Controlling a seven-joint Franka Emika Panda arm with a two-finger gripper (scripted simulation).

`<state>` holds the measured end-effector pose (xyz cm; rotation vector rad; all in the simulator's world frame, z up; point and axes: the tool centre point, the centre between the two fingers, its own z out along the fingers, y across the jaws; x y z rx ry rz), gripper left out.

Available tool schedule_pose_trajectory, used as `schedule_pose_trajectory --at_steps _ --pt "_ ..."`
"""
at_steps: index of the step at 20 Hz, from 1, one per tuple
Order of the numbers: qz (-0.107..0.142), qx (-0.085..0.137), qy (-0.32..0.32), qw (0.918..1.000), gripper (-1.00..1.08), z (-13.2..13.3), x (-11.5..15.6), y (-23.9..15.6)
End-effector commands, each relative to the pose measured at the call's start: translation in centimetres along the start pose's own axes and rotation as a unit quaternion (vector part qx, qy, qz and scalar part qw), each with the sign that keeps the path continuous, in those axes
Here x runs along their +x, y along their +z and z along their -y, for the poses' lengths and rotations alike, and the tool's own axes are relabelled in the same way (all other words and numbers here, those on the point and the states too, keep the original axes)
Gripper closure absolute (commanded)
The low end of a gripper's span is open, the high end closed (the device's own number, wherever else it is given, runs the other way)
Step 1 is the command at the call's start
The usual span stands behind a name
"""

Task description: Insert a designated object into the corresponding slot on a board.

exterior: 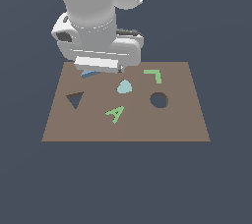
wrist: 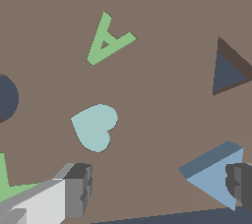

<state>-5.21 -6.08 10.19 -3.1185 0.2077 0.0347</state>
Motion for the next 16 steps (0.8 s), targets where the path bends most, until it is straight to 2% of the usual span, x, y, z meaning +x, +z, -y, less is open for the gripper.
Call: schedule_pose_trajectory --at_steps 1,9,16 --pt "-0.003 -0.002 0.016 0.9999 -0.92 -1.9 -0.9 1.4" --pt "-0.01 -0.007 0.05 0.9987 -0.92 -5.9 -3.0 4.4" --pt "-0.012 -0.007 0.059 0.9981 -0.92 -7.0 -3.5 5.2"
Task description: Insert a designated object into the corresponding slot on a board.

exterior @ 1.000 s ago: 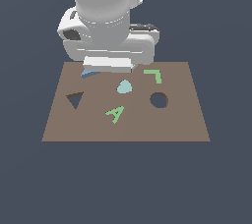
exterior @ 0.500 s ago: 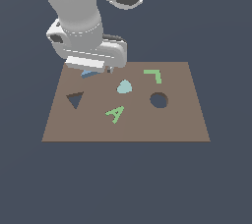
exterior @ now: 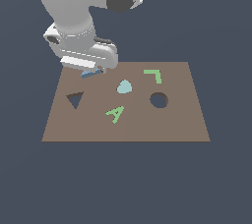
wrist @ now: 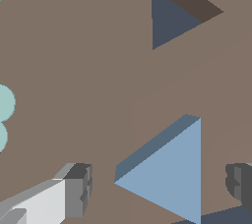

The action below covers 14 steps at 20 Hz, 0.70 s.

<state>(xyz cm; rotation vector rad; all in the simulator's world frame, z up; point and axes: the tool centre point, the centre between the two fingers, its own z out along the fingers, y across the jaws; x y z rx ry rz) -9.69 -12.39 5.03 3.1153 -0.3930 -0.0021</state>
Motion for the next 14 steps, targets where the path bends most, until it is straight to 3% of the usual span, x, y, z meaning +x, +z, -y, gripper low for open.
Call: schedule_pose_trajectory --at_steps 1,14 --pt "-0.001 0.0 0.0 1.0 -0.92 0.0 0.0 0.1" --pt "0.0 0.001 0.0 1.0 -0.92 0.0 0.0 2.0"
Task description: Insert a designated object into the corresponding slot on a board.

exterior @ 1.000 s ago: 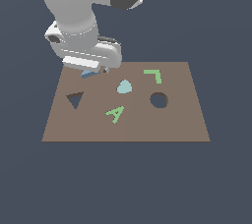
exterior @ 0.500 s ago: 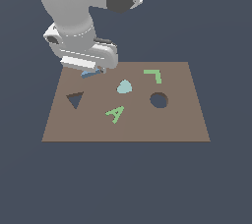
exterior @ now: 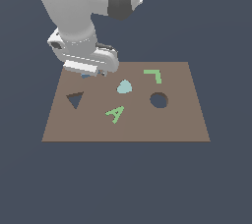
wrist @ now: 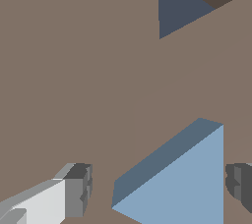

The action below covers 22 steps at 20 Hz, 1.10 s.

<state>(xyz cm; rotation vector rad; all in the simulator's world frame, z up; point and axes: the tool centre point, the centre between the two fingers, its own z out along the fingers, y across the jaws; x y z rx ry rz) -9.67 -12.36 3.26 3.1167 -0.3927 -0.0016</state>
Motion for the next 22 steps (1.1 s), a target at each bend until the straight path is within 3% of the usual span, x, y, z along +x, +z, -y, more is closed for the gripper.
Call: schedule_pose_trajectory --at_steps 1,2,22 --pt "0.0 0.0 0.0 1.0 -0.92 0.01 0.02 0.28" --pt "0.0 0.0 0.0 1.0 1.08 0.01 0.02 0.28" --pt "-0.001 0.0 -0.028 0.9996 1.08 -0.4 0.58 0.13"
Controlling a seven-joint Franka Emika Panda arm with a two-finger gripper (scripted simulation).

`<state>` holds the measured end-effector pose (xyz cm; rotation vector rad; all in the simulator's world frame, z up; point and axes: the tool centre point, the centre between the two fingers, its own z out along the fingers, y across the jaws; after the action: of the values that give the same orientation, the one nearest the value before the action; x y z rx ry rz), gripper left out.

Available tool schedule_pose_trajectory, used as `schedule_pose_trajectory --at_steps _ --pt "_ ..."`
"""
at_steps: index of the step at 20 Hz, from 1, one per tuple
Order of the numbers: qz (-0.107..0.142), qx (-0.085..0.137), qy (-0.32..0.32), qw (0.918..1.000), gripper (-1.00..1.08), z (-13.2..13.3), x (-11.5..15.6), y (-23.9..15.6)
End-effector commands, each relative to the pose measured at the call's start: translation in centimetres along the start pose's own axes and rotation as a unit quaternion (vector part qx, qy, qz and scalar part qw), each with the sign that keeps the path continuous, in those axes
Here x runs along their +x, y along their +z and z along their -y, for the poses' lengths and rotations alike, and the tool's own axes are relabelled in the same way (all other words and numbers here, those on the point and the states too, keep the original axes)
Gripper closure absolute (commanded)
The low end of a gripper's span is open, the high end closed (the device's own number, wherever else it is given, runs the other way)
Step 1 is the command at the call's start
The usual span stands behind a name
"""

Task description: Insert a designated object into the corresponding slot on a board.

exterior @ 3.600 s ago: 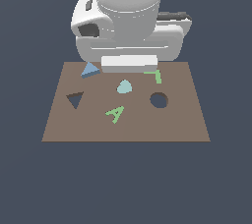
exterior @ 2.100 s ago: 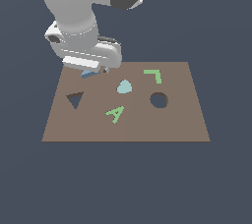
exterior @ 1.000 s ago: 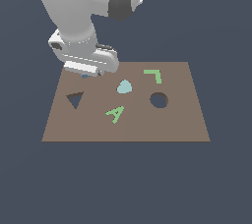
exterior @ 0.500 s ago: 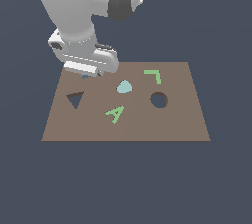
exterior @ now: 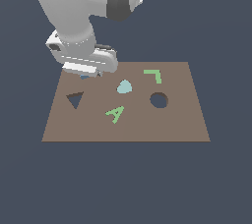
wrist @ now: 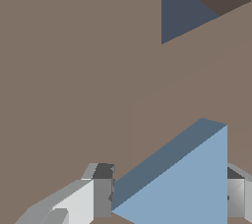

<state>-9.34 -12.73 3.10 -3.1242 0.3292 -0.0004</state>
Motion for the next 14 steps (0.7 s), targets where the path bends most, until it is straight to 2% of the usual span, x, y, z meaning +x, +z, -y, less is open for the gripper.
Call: schedule_pose_trajectory --at_steps 1,8,14 --pt "0.0 0.0 -0.014 0.9999 1.08 -0.2 0.3 0.0" --pt "0.0 0.0 -0.08 0.9968 1.08 -1.1 1.7 -0.2" --pt "0.0 0.0 -0.166 0.9861 1.08 -1.9 3.6 -0.4"
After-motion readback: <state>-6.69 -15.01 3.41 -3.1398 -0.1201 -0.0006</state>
